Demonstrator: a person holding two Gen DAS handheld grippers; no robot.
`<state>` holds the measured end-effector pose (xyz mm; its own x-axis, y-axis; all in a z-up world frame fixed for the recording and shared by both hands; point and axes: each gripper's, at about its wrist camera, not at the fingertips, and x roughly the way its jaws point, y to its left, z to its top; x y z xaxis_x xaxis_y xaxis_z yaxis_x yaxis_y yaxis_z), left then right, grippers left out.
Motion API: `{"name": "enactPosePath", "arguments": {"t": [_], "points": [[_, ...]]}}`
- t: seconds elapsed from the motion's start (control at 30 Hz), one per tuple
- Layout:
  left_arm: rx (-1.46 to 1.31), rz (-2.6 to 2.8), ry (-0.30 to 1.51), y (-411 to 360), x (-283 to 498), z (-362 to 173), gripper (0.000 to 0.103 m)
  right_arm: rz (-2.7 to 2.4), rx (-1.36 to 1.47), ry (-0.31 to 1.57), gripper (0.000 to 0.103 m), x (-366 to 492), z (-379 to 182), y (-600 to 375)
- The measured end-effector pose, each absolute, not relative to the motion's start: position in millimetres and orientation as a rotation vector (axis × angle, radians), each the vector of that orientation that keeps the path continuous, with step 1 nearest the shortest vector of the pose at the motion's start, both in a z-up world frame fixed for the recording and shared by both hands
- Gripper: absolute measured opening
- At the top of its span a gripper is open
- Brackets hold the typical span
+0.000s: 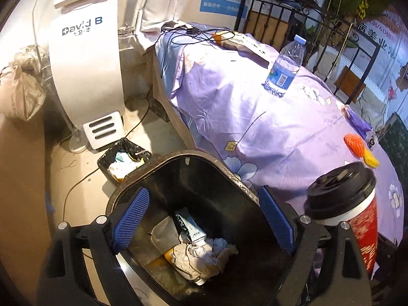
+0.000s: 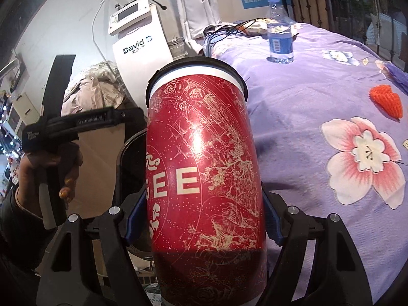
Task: Collect trash
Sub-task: 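Lower the red cup into the black bin and open the right gripper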
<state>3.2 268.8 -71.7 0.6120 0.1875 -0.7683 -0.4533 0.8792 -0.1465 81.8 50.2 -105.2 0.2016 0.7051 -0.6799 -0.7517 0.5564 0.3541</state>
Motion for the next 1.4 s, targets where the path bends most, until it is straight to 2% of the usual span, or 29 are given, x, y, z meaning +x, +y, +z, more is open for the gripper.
{"name": "enactPosePath", "arguments": {"t": [0.47, 1.03, 1.17, 1.23, 1.4], "points": [[-0.389, 0.412, 0.696, 288, -5, -39, 0.087, 1.229, -0.130, 1.143, 0.075, 73, -146, 151], [-0.430, 0.380, 0.720, 300, -2, -54, 0.087, 1.105, -0.368, 1.402, 0.075, 70, -217, 228], [-0.432, 0.372, 0.723, 299, 0, -55, 0.087, 1.095, -0.383, 1.421, 0.076, 69, -224, 233], [-0.432, 0.370, 0.728, 299, 1, -56, 0.087, 1.090, -0.387, 1.412, 0.083, 69, -225, 234], [-0.429, 0.360, 0.744, 296, 5, -58, 0.087, 1.116, -0.324, 1.390, 0.085, 71, -222, 223]]}}
